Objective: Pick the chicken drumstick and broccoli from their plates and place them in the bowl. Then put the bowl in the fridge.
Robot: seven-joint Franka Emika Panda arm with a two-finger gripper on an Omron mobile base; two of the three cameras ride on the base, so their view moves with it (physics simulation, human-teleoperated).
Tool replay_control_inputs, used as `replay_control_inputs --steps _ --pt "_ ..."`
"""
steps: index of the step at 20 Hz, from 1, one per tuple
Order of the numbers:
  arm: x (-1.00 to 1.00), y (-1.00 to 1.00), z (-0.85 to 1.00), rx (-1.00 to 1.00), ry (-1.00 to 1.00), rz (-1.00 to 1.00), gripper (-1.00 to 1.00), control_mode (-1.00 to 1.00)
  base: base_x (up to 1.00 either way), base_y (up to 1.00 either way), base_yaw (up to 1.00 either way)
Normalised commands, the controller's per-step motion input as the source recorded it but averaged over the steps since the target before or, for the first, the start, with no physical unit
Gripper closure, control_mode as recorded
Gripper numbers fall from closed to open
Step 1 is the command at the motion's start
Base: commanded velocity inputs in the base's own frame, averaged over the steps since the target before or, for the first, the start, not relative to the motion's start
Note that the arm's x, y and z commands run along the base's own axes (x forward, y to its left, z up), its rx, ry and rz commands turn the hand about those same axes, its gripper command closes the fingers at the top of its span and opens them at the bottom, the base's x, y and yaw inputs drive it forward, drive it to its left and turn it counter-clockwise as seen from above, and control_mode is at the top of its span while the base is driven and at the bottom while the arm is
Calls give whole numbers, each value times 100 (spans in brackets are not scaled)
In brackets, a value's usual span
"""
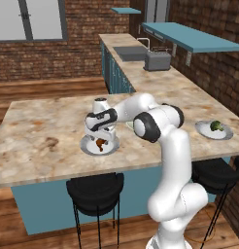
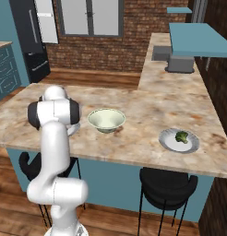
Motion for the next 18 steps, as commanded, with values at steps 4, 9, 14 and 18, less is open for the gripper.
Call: replay_control_inputs --steps 4,9,14,18 --pt "10 0 -20 0 0 -4 -100 -100 0 0 0" --pt "10 1 -16 0 0 -3 -100 -100 0 0 0" --pt "-5 0 -17 0 4 -3 100 -100 0 0 0" --pt "-26 -11 4 1 10 -2 100 -100 0 0 0"
